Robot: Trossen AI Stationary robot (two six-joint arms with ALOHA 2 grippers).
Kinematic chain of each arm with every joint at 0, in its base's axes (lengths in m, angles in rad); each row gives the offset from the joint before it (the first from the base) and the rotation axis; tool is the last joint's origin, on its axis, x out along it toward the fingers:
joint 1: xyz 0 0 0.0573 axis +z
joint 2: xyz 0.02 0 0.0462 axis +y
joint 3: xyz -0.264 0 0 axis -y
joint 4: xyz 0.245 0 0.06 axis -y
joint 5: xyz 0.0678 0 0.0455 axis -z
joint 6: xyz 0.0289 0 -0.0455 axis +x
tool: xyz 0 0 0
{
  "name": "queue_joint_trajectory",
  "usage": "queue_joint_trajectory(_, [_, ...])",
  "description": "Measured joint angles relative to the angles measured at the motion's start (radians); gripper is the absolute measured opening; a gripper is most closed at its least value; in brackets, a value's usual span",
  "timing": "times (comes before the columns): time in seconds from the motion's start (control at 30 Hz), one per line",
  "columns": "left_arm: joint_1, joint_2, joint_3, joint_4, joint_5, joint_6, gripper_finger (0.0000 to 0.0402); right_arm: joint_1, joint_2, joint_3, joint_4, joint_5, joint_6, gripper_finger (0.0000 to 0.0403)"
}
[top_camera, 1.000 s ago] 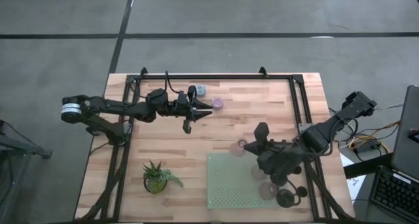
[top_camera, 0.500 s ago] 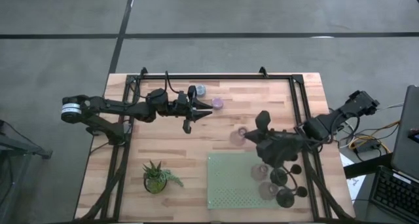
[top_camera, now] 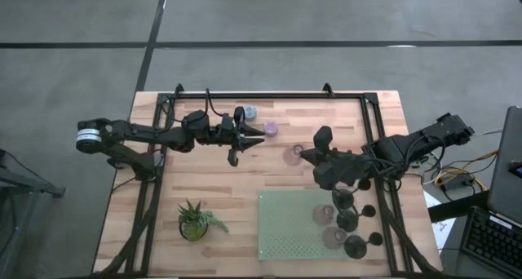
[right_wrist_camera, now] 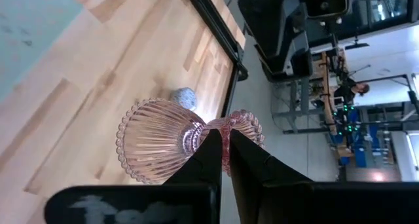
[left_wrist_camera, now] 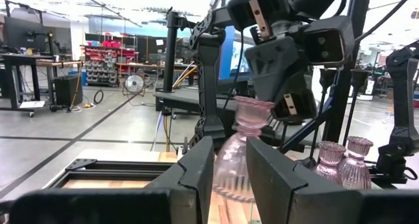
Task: Pick & Place candle stick holders
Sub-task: Put the left pink glass candle holder on the shelf aligned with the other pink glass candle holder
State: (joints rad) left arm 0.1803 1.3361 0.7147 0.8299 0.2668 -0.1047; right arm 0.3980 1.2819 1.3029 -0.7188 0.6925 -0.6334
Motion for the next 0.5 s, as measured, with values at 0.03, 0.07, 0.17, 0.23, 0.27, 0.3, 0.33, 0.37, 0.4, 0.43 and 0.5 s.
queue_joint_trajectory(0.03, [0.000, 0.000, 0.000, 0.000, 0.000, 0.000, 0.0094, -0.008, 0.000, 0.000, 0.004, 0.000, -0.008, 0.0011])
queue_joint_trajectory(0.07, [0.000, 0.000, 0.000, 0.000, 0.000, 0.000, 0.0094, -0.016, 0.000, 0.000, 0.007, -0.001, -0.016, 0.0011])
queue_joint_trajectory(0.17, [0.000, 0.000, 0.000, 0.000, 0.000, 0.000, 0.0094, -0.036, 0.000, 0.000, 0.008, -0.009, -0.020, 0.0011])
queue_joint_trajectory(0.23, [0.000, 0.000, 0.000, 0.000, 0.000, 0.000, 0.0094, -0.038, 0.000, 0.000, 0.014, -0.009, -0.040, 0.0011])
queue_joint_trajectory(0.27, [0.000, 0.000, 0.000, 0.000, 0.000, 0.000, 0.0094, -0.038, 0.000, 0.000, 0.028, -0.010, -0.057, 0.0011])
queue_joint_trajectory(0.3, [0.000, 0.000, 0.000, 0.000, 0.000, 0.000, 0.0094, -0.038, 0.000, 0.000, 0.051, -0.012, -0.078, 0.0011])
queue_joint_trajectory(0.33, [0.000, 0.000, 0.000, 0.000, 0.000, 0.000, 0.0094, -0.037, 0.000, 0.000, 0.080, -0.016, -0.097, 0.0011])
queue_joint_trajectory(0.37, [0.000, 0.000, 0.000, 0.000, 0.000, 0.000, 0.0094, -0.037, 0.000, 0.000, 0.107, -0.027, -0.112, 0.0011])
queue_joint_trajectory(0.4, [0.000, 0.000, 0.000, 0.000, 0.000, 0.000, 0.0094, -0.037, 0.000, 0.000, 0.128, -0.048, -0.125, 0.0011])
queue_joint_trajectory(0.43, [0.000, 0.000, 0.000, 0.000, 0.000, 0.000, 0.0094, -0.038, 0.000, 0.000, 0.145, -0.081, -0.131, 0.0011])
queue_joint_trajectory(0.5, [0.000, 0.000, 0.000, 0.000, 0.000, 0.000, 0.0094, -0.044, 0.000, 0.000, 0.164, -0.156, -0.142, 0.0011])
